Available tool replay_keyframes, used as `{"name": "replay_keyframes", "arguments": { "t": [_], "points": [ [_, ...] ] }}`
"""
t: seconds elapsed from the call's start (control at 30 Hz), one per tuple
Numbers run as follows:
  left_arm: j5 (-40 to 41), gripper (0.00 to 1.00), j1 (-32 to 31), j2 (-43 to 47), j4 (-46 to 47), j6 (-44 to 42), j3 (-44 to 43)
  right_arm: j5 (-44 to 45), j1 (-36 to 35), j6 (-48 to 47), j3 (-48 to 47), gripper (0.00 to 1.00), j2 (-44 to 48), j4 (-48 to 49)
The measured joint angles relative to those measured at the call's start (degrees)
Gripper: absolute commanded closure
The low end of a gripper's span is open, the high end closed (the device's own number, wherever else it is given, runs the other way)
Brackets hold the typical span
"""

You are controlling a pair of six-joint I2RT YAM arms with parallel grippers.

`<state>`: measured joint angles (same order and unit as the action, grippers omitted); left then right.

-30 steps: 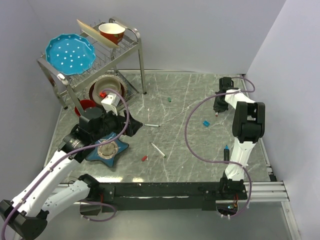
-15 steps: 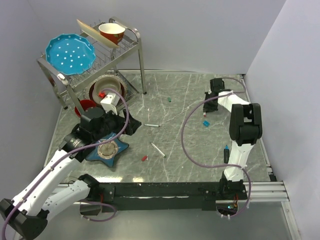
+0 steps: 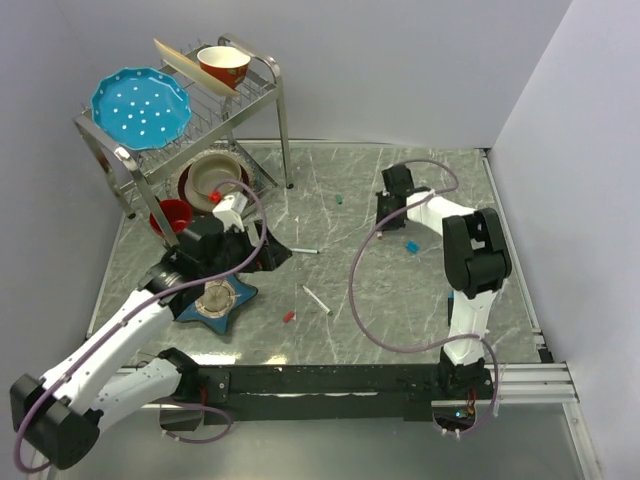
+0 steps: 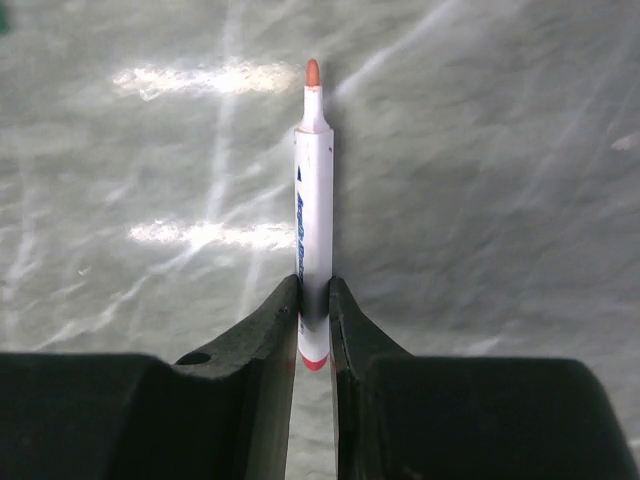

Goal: Insert the pens into the pen caps

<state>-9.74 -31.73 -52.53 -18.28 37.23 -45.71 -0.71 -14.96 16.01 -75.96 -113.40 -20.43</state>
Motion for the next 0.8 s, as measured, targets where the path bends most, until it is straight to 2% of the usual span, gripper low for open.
{"name": "replay_keyframes", "arguments": {
  "t": [0.47, 0.8],
  "points": [
    [-1.68, 0.11, 0.00, -11.91, 8.90, 7.06, 1.20, 4.35, -13.66, 6.73, 22.97, 0.84, 18.38, 4.85],
    [-6.01, 0.26, -0.90, -24.50, 19.80, 11.74, 0.61, 3.30, -22.60, 11.30, 35.12, 0.84, 35.98, 12.24]
  ]
}}
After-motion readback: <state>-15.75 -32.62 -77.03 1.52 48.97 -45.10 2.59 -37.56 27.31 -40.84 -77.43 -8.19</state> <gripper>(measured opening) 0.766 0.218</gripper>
